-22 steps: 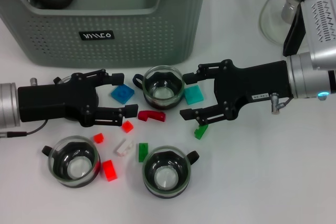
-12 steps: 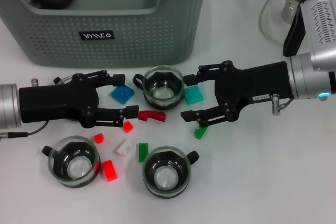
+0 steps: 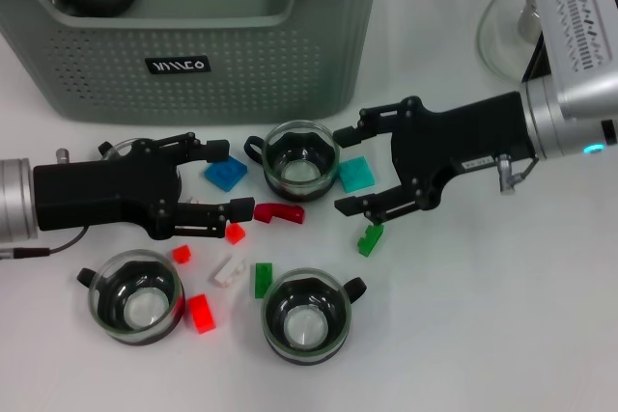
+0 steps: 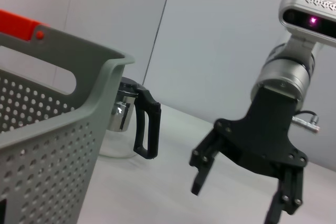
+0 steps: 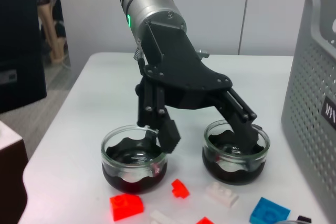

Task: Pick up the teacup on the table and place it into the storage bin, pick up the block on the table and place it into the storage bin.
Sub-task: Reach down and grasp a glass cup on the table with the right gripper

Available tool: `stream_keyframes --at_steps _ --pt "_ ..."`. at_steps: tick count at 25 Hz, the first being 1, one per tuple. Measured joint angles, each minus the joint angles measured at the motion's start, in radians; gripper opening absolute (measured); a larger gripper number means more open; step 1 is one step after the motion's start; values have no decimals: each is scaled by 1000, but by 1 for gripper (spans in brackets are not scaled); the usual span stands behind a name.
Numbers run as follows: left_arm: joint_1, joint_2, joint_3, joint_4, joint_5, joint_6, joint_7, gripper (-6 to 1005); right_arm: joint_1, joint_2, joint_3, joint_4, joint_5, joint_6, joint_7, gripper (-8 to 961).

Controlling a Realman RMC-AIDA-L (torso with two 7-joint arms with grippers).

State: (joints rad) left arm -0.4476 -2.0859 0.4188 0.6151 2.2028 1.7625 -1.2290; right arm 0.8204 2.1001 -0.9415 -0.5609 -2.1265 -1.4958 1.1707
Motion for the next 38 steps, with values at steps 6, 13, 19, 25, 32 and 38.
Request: stream_keyframes --at_steps 6,13,19,25,32,38 --pt "11 -2 0 0 0 5 0 932 30 -2 -125 -85 -2 47 96 838" --pt "15 -9 -4 -1 0 0 -7 931 59 -1 -296 -174 -23 88 202 838" --pt "15 -11 -7 -18 -4 -3 -7 931 97 3 -405 -196 -97 110 274 838" --pt "15 -12 -8 -25 -8 -3 -3 930 119 3 -452 -201 -117 130 293 838" --pt "15 -15 -8 -25 -8 -3 -2 930 149 7 -482 -202 -113 171 286 839" --pt "19 -10 0 -25 -1 -3 -1 929 161 10 -569 -197 -87 236 284 839"
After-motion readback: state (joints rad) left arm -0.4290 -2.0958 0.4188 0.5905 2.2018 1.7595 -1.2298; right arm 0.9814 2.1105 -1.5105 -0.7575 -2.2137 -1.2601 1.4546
